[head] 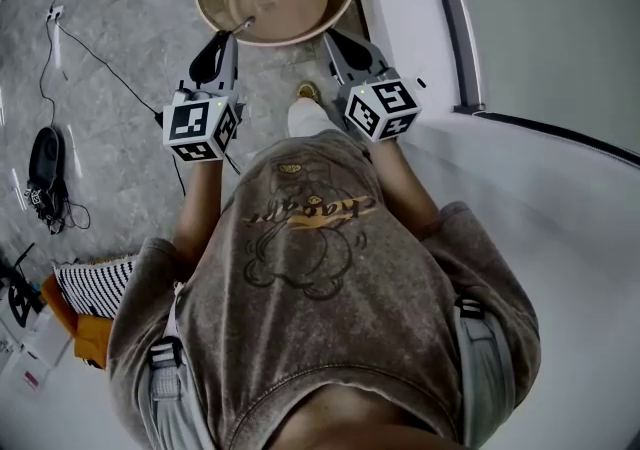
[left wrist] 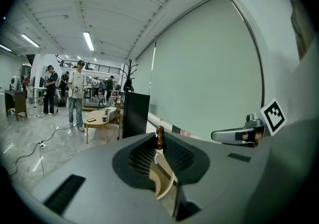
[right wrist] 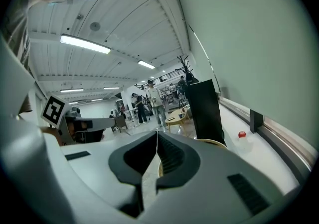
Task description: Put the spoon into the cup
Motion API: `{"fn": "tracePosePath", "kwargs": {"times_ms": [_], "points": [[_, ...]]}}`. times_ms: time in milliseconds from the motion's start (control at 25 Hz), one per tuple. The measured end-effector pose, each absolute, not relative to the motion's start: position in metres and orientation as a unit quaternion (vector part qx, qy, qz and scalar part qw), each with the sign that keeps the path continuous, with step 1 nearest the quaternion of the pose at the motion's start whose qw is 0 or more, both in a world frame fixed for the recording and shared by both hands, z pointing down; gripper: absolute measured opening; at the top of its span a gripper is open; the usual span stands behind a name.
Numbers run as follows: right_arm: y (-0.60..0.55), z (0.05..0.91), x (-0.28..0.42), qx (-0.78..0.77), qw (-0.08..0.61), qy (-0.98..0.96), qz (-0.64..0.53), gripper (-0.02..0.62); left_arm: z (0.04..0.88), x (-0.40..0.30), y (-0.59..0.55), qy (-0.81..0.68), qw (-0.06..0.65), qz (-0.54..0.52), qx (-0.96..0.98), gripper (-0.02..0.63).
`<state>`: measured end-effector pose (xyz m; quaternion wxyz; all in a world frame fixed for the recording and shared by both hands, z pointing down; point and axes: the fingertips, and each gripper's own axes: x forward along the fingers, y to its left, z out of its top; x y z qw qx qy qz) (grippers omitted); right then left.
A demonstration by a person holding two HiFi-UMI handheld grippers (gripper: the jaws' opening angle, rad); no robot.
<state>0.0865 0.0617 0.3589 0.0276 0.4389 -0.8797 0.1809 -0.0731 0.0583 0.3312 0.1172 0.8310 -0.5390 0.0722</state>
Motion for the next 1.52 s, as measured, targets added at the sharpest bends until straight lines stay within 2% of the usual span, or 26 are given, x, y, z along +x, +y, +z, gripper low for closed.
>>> {"fn": "tracePosePath", "kwargs": {"times_ms": [840, 1520], "points": [[-0.072, 0.373, 0.092, 0.359, 0.057, -0.912, 0.190, 0.020, 0.343, -0.052, -0.063, -0.580, 0.142, 0.063, 0.800, 0.055], [-0.119, 0.381, 0.081, 0.348, 0.055, -0.913, 0.205, 0.020, 0.345, -0.064, -0.096, -0.591, 0.149, 0.062, 0.790, 0.055]]}}
